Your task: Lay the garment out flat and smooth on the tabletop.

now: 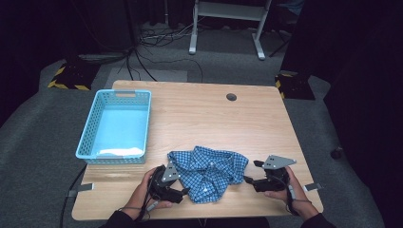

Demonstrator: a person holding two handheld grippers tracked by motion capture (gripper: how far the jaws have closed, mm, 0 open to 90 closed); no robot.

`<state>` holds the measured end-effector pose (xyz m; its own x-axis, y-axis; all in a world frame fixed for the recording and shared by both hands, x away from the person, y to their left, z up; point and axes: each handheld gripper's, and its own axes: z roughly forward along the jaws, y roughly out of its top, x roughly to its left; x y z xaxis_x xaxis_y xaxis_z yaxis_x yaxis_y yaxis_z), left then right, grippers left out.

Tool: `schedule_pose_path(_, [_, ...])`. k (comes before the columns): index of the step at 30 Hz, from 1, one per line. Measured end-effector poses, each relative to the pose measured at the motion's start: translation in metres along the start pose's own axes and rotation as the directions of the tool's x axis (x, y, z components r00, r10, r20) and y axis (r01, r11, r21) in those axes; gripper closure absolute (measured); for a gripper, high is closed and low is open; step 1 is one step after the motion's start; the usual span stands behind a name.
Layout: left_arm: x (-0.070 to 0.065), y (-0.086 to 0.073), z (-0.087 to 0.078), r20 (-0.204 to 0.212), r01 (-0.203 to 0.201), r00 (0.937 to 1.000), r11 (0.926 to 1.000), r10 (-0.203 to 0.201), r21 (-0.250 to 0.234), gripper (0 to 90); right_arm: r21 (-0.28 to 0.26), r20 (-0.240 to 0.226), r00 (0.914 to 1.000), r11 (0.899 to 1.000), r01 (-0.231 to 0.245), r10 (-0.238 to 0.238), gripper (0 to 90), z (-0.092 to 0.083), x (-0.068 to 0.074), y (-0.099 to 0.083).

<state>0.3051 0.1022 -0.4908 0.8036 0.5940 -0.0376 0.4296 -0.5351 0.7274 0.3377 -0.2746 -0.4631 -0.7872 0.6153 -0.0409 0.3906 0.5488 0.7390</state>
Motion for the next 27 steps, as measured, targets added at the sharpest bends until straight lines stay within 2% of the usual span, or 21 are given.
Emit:
schedule_pose_path(7, [-0.008,0.007,0.008,0.012,-0.04,0.9991,0.9992,0.04,0.005,21.3,0.017,-0.002,0.9995,0.999,0.031,-0.031,25.3,0.021,0.004,0.019])
schedule_pose_path(13, [-0.009,0.011,0.015,0.027,-0.044,0.9987,0.999,0.044,0.005,21.4,0.013,-0.018,0.9998,1.0,0.013,-0.012,25.1,0.034,0.005,0.029])
schedule_pose_path(18, [-0.011,0.017,0.021,0.047,-0.058,0.9972,0.9982,0.058,0.011,21.3,0.017,-0.021,0.9997,1.0,0.015,-0.014,25.2,0.04,0.008,0.032])
schedule_pose_path(27, [-0.011,0.02,0.032,0.049,-0.063,0.9969,0.9975,0.061,0.031,20.9,0.014,-0.017,0.9999,1.0,0.003,-0.002,26.8,0.048,0.008,0.035])
